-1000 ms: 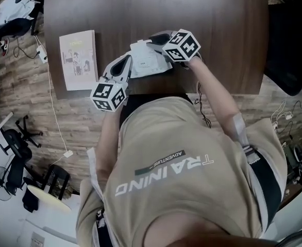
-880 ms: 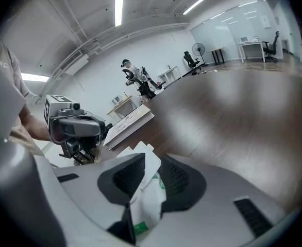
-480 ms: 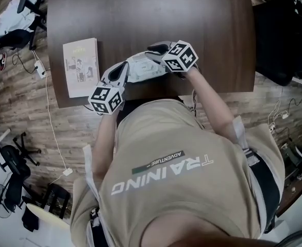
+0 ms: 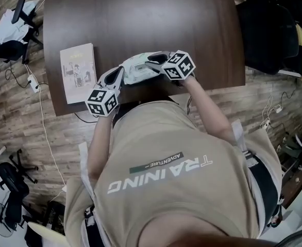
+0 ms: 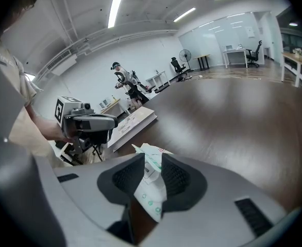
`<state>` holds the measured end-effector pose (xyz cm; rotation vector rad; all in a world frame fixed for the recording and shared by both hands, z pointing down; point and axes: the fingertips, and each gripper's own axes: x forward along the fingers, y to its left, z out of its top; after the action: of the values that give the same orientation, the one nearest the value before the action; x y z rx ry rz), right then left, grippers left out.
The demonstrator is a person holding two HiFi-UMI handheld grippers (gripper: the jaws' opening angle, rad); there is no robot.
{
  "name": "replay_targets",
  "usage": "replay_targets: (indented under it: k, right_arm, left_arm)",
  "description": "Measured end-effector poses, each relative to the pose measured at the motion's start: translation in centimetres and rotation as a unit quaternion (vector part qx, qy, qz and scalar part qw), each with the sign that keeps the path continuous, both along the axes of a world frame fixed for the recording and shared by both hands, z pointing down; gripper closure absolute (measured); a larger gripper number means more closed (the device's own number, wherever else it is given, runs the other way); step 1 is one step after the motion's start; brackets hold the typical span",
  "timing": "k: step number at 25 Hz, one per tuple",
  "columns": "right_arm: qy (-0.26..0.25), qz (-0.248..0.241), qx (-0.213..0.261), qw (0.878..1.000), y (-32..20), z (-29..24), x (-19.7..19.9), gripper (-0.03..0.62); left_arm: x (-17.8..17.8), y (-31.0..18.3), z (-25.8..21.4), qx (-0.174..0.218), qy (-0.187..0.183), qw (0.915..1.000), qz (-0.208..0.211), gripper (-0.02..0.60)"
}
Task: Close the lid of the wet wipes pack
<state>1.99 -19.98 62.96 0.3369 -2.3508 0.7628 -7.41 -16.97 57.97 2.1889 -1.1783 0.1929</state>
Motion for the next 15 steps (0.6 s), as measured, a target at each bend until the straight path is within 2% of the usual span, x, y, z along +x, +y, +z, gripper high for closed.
replay_targets:
  k: [10, 15]
  right_arm:
    - [0.039, 0.016, 0.011, 0.999, 1.8, 1.1, 1.5, 0.499]
    - [0.067, 0.031, 0.008, 0.997, 2.7, 2.7, 2.4, 0.499]
  left_arm:
    - [0.1, 1.6, 0.2, 0.008, 0.008, 0.9999, 0.01, 0.577]
    - [-0.3, 2.1, 0.4, 0.009, 0.013, 0.9999, 0.003, 0.577]
